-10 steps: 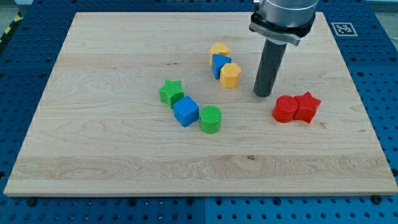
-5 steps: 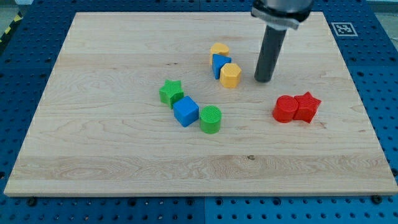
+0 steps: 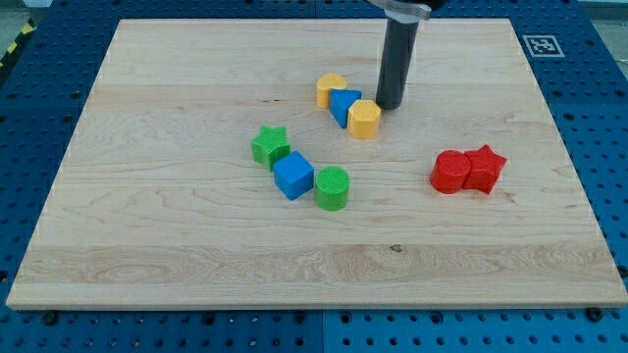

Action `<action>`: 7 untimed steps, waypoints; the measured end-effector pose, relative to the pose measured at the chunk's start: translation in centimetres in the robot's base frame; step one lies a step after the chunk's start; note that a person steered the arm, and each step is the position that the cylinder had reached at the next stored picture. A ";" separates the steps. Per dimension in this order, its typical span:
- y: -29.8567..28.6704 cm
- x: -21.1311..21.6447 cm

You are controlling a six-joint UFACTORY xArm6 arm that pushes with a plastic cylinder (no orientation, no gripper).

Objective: Separate the blue triangle from the yellow blocks

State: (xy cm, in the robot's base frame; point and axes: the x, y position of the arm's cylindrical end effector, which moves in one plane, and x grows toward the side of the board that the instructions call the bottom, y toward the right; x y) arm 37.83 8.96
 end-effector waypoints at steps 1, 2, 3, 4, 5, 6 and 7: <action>-4.1 0.7; -4.4 -0.5; -6.1 -2.4; -9.3 -3.0; -9.4 0.2; -6.4 0.7; -1.2 1.3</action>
